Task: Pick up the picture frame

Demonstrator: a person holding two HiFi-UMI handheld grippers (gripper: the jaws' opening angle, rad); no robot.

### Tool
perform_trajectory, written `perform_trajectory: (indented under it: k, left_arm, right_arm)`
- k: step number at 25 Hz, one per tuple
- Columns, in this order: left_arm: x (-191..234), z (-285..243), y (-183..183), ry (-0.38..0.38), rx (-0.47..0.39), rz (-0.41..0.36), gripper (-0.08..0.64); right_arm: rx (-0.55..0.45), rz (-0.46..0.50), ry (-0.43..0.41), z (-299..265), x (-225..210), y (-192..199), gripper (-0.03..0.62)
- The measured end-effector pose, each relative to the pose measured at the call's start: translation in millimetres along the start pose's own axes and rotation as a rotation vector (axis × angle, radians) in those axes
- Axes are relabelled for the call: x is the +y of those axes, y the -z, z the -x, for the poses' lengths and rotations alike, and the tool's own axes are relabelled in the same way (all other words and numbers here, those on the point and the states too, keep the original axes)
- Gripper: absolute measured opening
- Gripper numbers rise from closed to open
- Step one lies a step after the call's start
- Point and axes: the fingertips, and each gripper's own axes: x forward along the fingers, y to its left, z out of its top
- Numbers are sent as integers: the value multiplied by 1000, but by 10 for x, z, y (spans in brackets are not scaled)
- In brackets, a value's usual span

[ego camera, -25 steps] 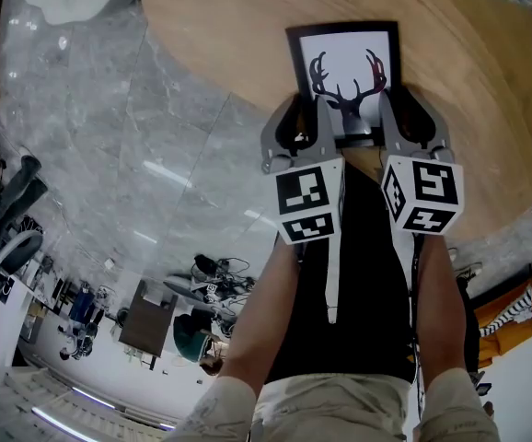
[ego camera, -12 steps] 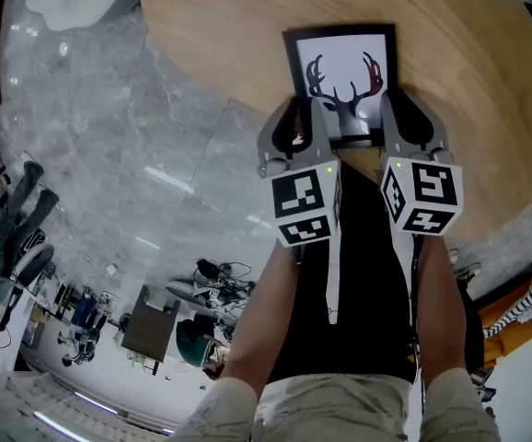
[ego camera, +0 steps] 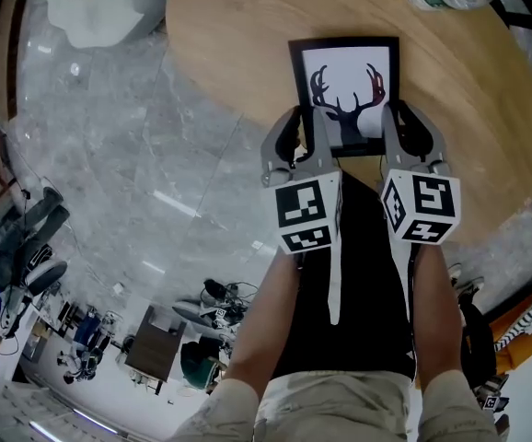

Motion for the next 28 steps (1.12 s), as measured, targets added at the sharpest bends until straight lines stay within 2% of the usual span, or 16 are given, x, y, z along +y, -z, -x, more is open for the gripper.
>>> perform_trajectory:
  k: [6,10,14,28]
  left_arm:
    - [-188,308,-491,1,-58,-24,81]
    - [-464,689,-911,6,-104,-37,81]
    - [-662,943,-1190,20,-160,-72,81]
    - [-1028,2112,-2404,49,-372,-161,80]
  right_arm:
    - [-71,-5,7,359,-38,-477,72]
    - [-118,-5,21,833,-106,-894,72]
    - [-180,-17,37,1186,-159,-1144,71]
    - [-415,5,80,2466,83,-2286,72]
